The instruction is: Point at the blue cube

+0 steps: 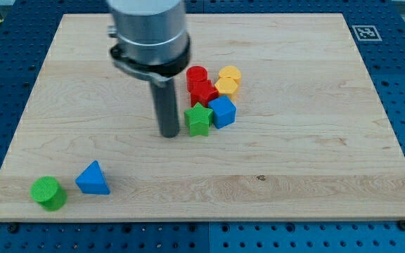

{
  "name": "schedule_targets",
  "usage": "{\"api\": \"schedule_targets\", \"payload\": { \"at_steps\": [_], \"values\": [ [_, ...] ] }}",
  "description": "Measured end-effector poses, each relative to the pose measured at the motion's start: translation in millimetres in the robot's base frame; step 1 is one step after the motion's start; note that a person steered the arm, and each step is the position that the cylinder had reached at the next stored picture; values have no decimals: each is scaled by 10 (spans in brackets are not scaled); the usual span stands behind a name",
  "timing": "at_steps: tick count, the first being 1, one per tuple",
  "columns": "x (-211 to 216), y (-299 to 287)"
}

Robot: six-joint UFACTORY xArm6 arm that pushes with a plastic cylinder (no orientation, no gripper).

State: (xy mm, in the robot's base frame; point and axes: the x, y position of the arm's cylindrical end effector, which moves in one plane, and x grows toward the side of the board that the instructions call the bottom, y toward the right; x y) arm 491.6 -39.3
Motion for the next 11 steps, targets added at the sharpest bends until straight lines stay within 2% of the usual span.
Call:
{"api": "schedule_targets", "payload": {
  "at_steps": [1,3,4,5,6,7,9,11],
  "values": [
    [0,341],
    [-213,377],
    [84,296],
    [316,516],
    [446,1231],
    [349,1682],
    [-133,1581],
    [-263,1187]
  ]
}}
